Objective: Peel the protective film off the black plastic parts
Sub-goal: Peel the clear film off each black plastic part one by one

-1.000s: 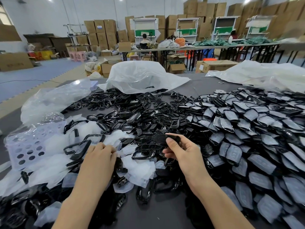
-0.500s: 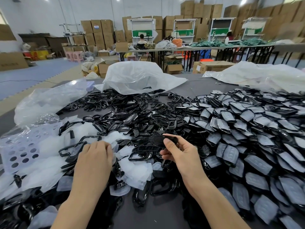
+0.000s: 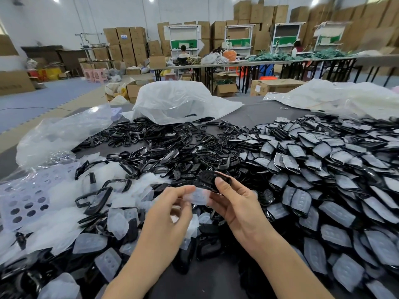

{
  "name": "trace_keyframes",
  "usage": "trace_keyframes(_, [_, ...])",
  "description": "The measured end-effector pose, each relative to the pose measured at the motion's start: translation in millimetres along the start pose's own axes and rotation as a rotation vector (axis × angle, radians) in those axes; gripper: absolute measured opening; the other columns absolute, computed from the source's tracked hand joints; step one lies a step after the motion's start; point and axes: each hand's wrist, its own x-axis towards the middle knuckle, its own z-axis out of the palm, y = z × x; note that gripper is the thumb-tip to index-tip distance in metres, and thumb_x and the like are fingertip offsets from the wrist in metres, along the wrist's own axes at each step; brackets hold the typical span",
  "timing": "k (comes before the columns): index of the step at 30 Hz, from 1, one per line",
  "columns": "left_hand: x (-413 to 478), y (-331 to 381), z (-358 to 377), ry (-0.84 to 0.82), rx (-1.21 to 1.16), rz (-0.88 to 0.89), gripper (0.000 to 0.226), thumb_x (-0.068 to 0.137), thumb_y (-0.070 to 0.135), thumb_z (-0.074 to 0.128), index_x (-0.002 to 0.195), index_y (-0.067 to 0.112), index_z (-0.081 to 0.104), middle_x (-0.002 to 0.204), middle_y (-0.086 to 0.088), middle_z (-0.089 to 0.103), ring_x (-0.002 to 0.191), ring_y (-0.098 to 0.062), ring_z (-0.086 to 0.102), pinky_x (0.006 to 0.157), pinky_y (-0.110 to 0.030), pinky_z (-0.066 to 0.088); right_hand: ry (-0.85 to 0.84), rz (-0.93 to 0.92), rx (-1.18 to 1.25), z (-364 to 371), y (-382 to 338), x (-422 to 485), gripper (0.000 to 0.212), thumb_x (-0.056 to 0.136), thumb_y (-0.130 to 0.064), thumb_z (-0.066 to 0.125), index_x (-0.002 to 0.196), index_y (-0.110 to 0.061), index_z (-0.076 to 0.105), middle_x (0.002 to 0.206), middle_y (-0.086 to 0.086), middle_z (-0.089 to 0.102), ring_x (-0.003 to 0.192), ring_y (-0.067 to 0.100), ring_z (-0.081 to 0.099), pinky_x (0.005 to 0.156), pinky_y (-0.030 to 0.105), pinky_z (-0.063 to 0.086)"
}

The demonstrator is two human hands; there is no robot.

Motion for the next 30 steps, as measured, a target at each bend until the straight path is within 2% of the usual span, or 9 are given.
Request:
trace_keyframes(4, [1,-5,3,0.010,0.089,0.035,0.032,0.095,0.015,0.061,0.111,0.042,0.058,0.102,0.019,0.057,0.095,-0.007,0.060,0.081,-0.013,0.047,-0.022,0.057,0.078,1,-1,0,0.009,0.077,-0.016,0.074,0.084,-0.014,0.080,0.094,0.012,0.074,0.079,0.020,0.073,0.065,0.026,0.061])
trace_keyframes(8, [0,-5,3,0.063,0.134,0.068,0.005,0.091,0.047,0.056,0.093,0.044,0.059,0.101,0.022,0.059,0.095,-0.002,0.060,0.077,-0.008,0.042,-0.064,0.088,0.073,1,0,-3,0.009,0.079,-0.016,0.074,0.086,-0.013,0.079,0.093,0.012,0.074,0.080,0.021,0.075,0.064,0.025,0.060])
trace_keyframes(10, [-2,-5,2,0.085,0.138,0.083,0.018,0.090,0.055,0.050,0.084,0.041,0.058,0.097,0.019,0.058,0.093,-0.002,0.059,0.076,-0.010,0.042,-0.080,0.084,0.047,1,1,-4,0.009,0.079,-0.017,0.074,0.086,-0.015,0.079,0.093,0.011,0.074,0.080,0.021,0.075,0.064,0.025,0.060])
trace_keyframes(15, [3,-6,0,0.088,-0.090,-0.112,0.008,0.097,0.039,0.053,0.090,0.041,0.055,0.070,0.006,0.058,0.061,-0.004,0.051,0.060,-0.015,0.044,-0.043,0.034,0.000,1,2,-1,0.008,0.080,-0.019,0.073,0.083,-0.018,0.080,0.093,0.010,0.076,0.078,0.019,0.074,0.065,0.023,0.059])
trace_keyframes(19, [5,-2,-4,0.045,-0.272,-0.214,0.035,0.100,0.015,0.049,0.110,0.047,0.061,0.068,0.006,0.060,0.068,-0.012,0.061,0.075,-0.029,0.052,0.013,-0.015,-0.020,-3,6,3,0.013,0.078,-0.017,0.073,0.087,-0.014,0.081,0.096,0.013,0.077,0.078,0.018,0.074,0.065,0.020,0.058])
trace_keyframes(22, [4,-2,-8,0.049,-0.281,-0.238,0.039,0.099,0.013,0.048,0.106,0.045,0.069,0.073,0.007,0.066,0.076,-0.021,0.065,0.078,-0.037,0.052,0.056,-0.041,-0.017,-4,9,5,0.022,0.074,-0.015,0.075,0.094,-0.009,0.077,0.096,0.016,0.076,0.077,0.020,0.074,0.065,0.020,0.058])
trace_keyframes(26, [3,-2,-8,-0.010,-0.205,-0.144,0.049,0.097,0.009,0.051,0.112,0.054,0.064,0.092,0.024,0.071,0.078,-0.026,0.063,0.069,-0.017,0.050,0.110,-0.078,-0.037,-5,11,7,0.021,0.078,-0.010,0.075,0.099,-0.007,0.072,0.094,0.017,0.076,0.077,0.022,0.075,0.065,0.021,0.058])
trace_keyframes(28, [4,-1,-6,-0.022,-0.110,-0.059,0.039,0.098,0.018,0.055,0.106,0.054,0.065,0.100,0.024,0.072,0.076,-0.011,0.066,0.072,-0.014,0.049,0.129,-0.092,-0.051,-6,11,8,0.013,0.087,-0.003,0.071,0.100,-0.005,0.071,0.092,0.016,0.076,0.077,0.022,0.075,0.066,0.021,0.059])
trace_keyframes(30, [4,-1,-4,-0.041,0.007,0.030,0.027,0.097,0.024,0.057,0.099,0.048,0.070,0.107,0.027,0.068,0.098,0.001,0.064,0.082,-0.010,0.045,0.149,-0.095,-0.069,-6,11,8,0.012,0.089,-0.001,0.068,0.100,-0.006,0.071,0.090,0.015,0.076,0.077,0.022,0.075,0.066,0.022,0.058])
